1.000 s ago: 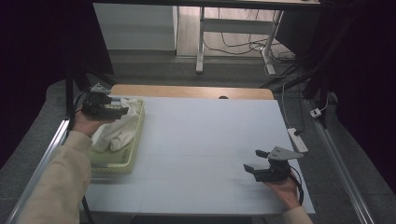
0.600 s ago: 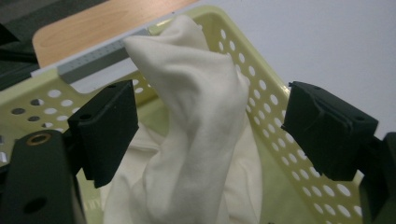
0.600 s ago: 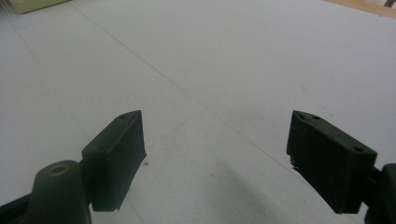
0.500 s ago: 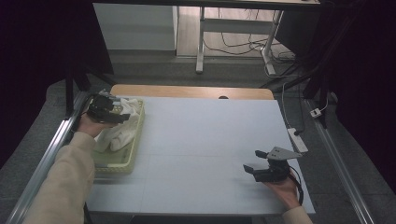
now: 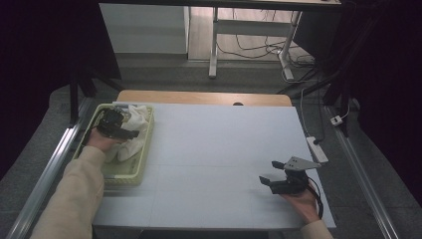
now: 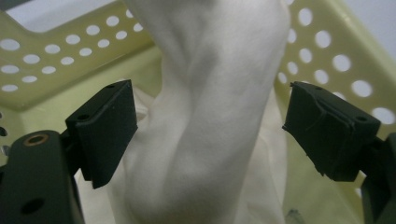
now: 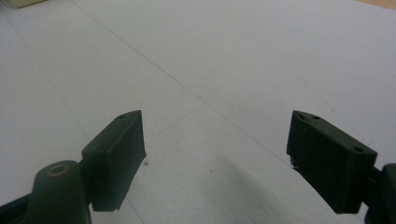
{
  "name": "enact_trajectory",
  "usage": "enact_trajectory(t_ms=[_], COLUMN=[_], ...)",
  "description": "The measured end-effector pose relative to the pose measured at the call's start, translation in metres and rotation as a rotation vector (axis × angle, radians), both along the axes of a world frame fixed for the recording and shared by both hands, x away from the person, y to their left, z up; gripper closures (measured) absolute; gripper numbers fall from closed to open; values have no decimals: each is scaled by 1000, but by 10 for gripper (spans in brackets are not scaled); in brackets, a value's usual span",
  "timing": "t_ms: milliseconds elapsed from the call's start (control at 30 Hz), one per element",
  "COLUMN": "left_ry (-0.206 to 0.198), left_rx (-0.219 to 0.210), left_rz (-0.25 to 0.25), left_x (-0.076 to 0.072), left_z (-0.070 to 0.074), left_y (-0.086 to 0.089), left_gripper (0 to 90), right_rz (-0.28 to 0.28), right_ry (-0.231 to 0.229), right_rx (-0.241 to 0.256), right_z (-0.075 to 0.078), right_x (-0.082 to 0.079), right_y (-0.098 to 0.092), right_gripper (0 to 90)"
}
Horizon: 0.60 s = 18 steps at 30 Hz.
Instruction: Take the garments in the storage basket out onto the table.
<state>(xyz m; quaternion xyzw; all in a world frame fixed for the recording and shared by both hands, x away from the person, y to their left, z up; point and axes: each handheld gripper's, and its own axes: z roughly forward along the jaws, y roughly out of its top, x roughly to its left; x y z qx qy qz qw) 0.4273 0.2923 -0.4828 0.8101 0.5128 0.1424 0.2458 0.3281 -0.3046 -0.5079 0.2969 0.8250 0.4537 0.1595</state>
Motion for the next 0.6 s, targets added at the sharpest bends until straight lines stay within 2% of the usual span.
enact_trajectory(t_ms=[267, 367, 467, 533, 567, 600], left_ry=[52, 67, 84, 86, 88, 91], left_rx=[20, 43, 54, 47, 42, 42], left_rz=[10, 15, 23, 19, 9, 2], left_x=[5, 7, 9, 9, 9, 8], left_z=[-16, -20, -24, -25, -25, -25], left_y=[3, 3, 4, 5, 5, 5], left_gripper=[180, 211, 273, 376, 492, 492], right_rz=[-1, 2, 2, 1, 0, 0], right_ry=[6, 10, 11, 11, 12, 12], right_rx=[-6, -5, -6, -4, -6, -6], right_z=[-1, -2, -2, -2, -2, -2], right_x=[1, 1, 1, 1, 1, 1], right_y=[0, 0, 0, 0, 0, 0], right_gripper=[196, 196, 195, 196, 196, 196])
